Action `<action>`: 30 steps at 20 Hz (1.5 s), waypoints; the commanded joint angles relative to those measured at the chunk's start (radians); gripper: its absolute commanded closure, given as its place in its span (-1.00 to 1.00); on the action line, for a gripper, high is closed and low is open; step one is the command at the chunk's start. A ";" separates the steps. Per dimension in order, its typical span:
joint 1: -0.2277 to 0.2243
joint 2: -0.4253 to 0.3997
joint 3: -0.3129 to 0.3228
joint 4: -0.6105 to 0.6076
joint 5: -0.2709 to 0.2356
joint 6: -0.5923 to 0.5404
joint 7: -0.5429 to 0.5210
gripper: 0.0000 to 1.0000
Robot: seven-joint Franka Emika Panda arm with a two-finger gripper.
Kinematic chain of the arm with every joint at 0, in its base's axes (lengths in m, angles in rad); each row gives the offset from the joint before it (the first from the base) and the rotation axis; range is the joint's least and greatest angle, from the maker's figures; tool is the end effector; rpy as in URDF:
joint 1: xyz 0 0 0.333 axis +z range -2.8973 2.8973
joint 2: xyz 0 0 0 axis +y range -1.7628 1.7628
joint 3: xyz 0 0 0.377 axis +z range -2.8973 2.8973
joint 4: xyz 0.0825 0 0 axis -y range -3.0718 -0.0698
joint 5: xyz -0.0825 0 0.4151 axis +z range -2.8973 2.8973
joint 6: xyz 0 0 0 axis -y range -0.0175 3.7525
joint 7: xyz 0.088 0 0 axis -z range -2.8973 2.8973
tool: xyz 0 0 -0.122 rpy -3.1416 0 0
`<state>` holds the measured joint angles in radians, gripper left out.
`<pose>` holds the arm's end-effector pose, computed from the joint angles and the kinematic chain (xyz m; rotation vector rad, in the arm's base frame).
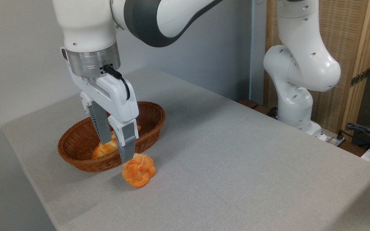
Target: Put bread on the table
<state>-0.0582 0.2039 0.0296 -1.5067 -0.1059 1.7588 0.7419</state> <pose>0.6729 -0.0322 0.5923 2.8486 -1.1278 0.1221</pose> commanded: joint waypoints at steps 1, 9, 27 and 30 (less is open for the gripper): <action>-0.006 -0.004 0.009 0.006 0.012 -0.012 -0.007 -1.00; -0.006 -0.004 0.009 0.006 0.011 -0.012 -0.007 -1.00; -0.006 -0.008 0.009 0.003 0.006 -0.051 -0.009 -1.00; -0.008 -0.006 0.007 0.003 0.003 -0.056 -0.007 -1.00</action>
<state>-0.0583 0.2039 0.0310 -1.5067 -0.1059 1.7317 0.7416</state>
